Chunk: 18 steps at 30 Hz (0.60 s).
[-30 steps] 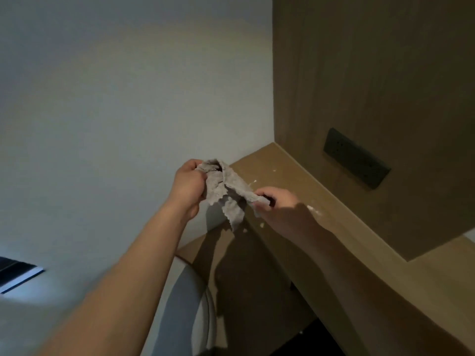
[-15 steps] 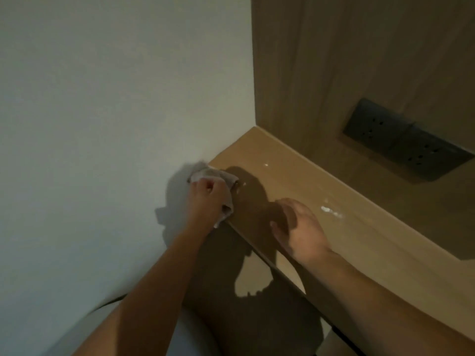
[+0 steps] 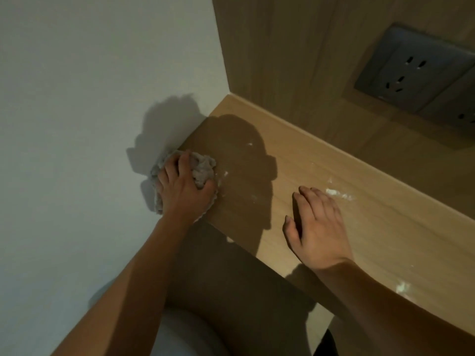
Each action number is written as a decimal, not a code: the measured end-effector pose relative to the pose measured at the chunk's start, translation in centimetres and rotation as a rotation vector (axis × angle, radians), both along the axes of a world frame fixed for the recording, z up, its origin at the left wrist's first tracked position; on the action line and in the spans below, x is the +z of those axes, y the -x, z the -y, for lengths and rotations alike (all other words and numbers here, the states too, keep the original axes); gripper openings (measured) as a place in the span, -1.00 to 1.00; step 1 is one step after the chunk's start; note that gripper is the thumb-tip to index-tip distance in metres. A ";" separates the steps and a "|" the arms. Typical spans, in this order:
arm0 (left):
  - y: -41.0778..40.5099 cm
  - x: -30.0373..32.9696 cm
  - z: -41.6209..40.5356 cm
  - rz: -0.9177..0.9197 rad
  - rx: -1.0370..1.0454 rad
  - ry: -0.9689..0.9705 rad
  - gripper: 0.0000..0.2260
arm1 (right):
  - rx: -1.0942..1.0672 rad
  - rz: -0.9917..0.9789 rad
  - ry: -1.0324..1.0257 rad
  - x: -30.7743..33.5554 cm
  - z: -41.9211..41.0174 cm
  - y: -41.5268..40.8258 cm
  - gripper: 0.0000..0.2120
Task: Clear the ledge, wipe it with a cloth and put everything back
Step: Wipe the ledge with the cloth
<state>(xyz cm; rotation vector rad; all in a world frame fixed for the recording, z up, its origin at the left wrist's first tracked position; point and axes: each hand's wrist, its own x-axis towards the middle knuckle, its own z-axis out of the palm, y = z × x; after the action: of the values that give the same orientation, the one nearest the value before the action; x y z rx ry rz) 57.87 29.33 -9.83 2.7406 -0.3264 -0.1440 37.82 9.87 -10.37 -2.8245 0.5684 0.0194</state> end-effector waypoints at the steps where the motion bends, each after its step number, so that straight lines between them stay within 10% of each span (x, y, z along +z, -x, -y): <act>1: -0.3 -0.1 0.2 0.014 -0.012 -0.011 -0.30 | 0.003 0.002 0.005 -0.2 0.0 0.0 -0.46; 18: 6.6 2.5 4.7 -0.266 -0.003 0.457 -0.54 | -0.047 0.120 0.045 -0.1 0.1 0.1 -0.53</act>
<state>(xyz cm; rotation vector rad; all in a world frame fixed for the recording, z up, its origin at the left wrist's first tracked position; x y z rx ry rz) 51.29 24.62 -7.37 2.2369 -0.2523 -0.3807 37.75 9.81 -10.43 -2.8309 0.6147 -0.1721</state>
